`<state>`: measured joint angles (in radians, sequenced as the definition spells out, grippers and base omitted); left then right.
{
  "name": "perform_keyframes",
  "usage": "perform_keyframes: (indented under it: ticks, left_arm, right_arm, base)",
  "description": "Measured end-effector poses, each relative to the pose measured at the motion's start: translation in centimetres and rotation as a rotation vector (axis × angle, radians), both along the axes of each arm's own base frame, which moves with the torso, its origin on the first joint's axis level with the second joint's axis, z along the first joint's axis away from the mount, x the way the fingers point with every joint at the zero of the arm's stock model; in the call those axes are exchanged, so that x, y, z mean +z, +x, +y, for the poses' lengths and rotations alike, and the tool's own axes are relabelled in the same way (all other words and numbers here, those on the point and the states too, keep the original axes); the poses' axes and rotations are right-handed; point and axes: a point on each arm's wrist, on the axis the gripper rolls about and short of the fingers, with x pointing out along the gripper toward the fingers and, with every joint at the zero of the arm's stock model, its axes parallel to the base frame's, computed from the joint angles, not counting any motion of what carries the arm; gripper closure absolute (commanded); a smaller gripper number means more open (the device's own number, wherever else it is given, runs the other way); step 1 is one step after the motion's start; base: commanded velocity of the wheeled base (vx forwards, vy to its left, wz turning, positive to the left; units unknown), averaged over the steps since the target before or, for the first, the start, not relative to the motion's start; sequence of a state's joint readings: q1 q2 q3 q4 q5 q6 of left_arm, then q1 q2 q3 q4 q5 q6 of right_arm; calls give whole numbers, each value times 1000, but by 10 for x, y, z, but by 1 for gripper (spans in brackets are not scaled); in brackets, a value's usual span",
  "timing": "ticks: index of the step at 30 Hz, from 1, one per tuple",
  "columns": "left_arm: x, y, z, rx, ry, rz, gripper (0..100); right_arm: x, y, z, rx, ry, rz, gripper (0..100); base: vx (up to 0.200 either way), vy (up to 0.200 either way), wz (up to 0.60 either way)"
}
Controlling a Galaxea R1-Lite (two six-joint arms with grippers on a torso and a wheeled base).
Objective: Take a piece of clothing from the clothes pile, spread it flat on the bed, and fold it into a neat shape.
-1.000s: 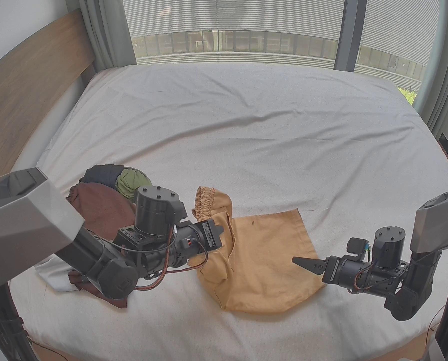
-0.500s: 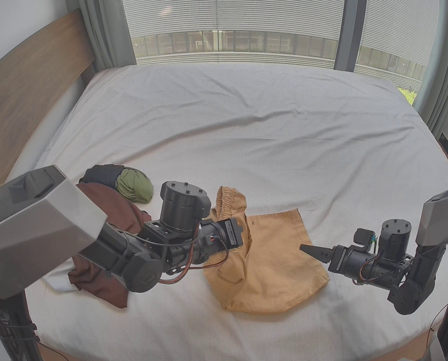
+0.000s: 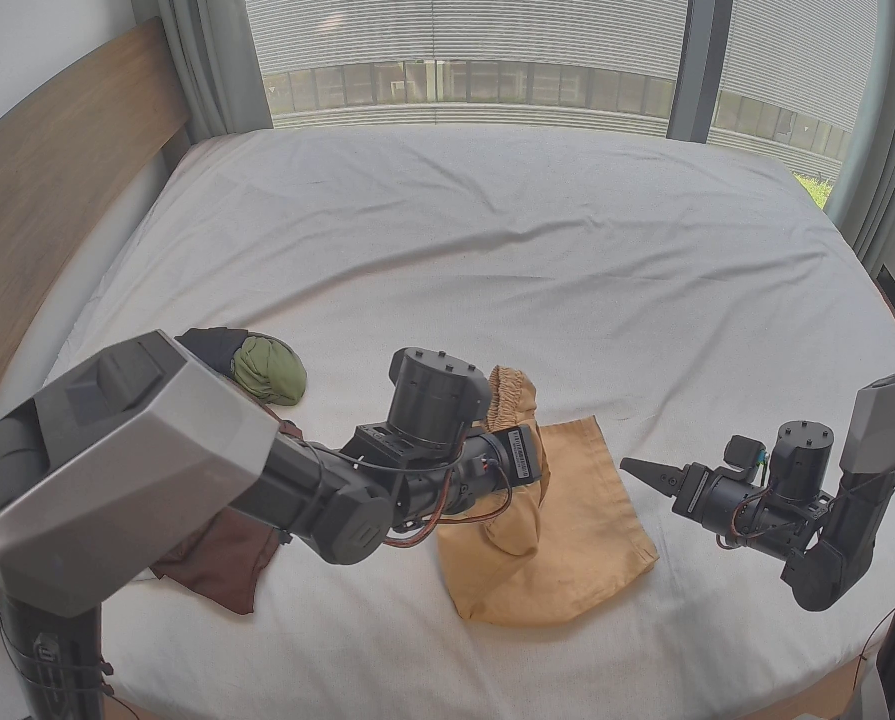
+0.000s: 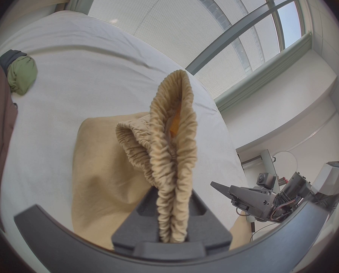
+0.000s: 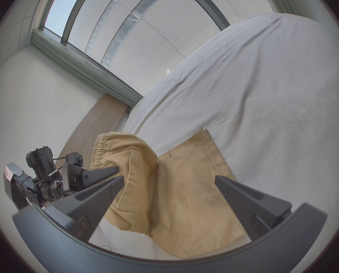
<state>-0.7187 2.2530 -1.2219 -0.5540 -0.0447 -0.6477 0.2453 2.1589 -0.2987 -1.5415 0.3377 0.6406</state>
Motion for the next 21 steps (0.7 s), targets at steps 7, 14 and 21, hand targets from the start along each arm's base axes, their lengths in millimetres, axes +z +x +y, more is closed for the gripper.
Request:
perform_keyframes:
  ticks: [7, 14, 21]
  left_arm:
    - [-8, 5, -22, -27, 8, 11, 100]
    - [-15, 7, -40, -49, 15, 29, 100]
    - [-24, 5, -52, -59, 23, 47, 100]
  right_arm:
    - [2, 5, -7, -29, 7, -14, 0]
    - [3, 8, -10, -43, 10, -22, 0]
    - [4, 9, -12, -49, 11, -25, 0]
  base:
    - [0, 0, 0]
    - [0, 0, 0]
    - [0, 0, 0]
